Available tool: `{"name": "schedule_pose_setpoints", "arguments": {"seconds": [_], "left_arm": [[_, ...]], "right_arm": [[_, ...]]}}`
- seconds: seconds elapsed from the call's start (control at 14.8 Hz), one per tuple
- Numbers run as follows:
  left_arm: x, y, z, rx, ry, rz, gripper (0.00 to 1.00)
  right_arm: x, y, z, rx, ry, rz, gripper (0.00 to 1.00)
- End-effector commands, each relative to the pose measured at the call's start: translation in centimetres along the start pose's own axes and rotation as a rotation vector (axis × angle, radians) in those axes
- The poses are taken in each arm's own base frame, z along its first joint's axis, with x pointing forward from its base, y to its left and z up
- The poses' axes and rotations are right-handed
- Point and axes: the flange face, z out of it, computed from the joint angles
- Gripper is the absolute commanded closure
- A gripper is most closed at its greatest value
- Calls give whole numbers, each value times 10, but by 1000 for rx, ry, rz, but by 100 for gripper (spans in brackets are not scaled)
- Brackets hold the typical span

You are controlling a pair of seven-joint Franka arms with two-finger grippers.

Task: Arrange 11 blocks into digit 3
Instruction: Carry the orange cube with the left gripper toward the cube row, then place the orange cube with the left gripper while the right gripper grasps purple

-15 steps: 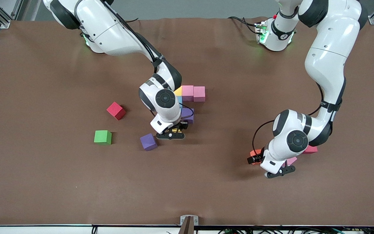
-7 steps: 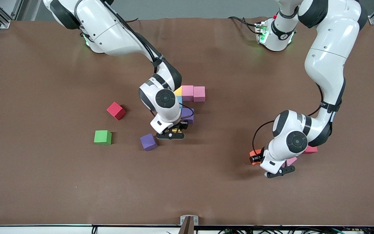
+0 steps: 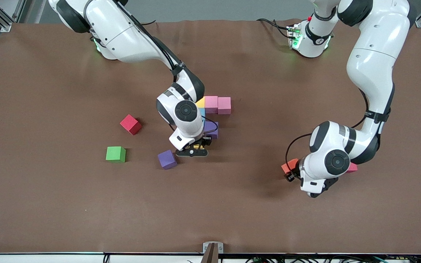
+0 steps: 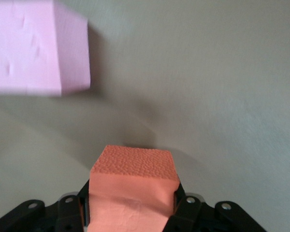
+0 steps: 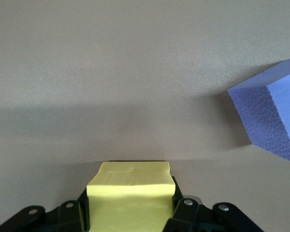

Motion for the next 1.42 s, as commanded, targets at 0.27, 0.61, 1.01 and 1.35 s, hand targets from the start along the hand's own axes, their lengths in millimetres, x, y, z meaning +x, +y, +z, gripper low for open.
{"name": "schedule_pose_setpoints", "arguments": {"seconds": [0.27, 0.61, 1.01, 1.35], "left_arm": [[-62, 25, 2, 17, -93, -557, 88], [-111, 44, 22, 77, -72, -796, 87], [-201, 73, 43, 115, -12, -961, 86], [-238, 83, 55, 97, 2, -1041, 86]], "right_arm": [[-3, 3, -2, -18, 17, 6, 0], [-3, 3, -2, -25, 26, -5, 0], [5, 7, -14, -17, 32, -1, 0], [12, 10, -41, -3, 34, 22, 0]]}}
